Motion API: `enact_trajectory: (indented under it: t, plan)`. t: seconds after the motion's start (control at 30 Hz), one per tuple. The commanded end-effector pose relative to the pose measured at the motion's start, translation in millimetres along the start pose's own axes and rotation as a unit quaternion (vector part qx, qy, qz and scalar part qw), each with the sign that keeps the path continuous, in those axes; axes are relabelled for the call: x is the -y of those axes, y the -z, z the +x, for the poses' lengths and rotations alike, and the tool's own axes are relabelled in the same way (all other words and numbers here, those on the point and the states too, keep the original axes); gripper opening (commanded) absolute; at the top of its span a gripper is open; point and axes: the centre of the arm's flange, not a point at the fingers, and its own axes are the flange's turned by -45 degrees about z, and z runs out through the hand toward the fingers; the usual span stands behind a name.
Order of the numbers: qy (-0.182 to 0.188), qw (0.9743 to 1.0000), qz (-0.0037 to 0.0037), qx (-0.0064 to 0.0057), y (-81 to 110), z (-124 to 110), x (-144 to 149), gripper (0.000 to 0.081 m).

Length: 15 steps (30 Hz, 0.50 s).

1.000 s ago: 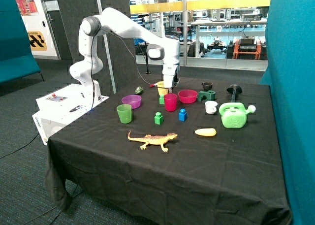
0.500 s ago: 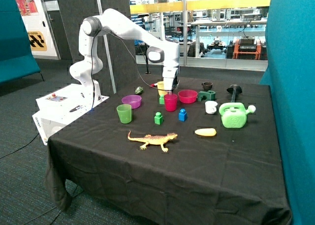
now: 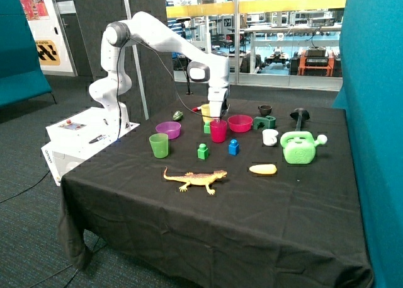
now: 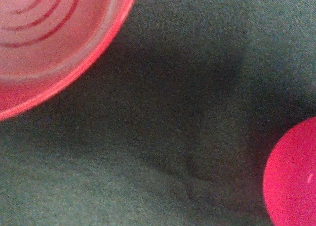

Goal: Stack the cups

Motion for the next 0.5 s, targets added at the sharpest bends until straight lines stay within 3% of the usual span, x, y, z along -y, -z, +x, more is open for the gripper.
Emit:
enact_trajectory:
  t: [0.0,0.17,0.3,0.37,0.47]
  plan:
    - [0.002,1.0,0.00113,0.0005,-10.6,1.2,-0.4,0.0276]
    - [0.001,1.0,0.00113,0.0005,-14.8,1.4,0.4,0.0257]
    - [-0.003,1.0,0.00112,0.0005,-14.7,3.1,-0.4,0.0183]
    - [-0.005,1.0,0.00112,0.0005,-12.4,4.6,-1.9,0.0046]
    - [-0.007,1.0,0.00112,0.0005,-9.6,5.8,-4.4,0.0006]
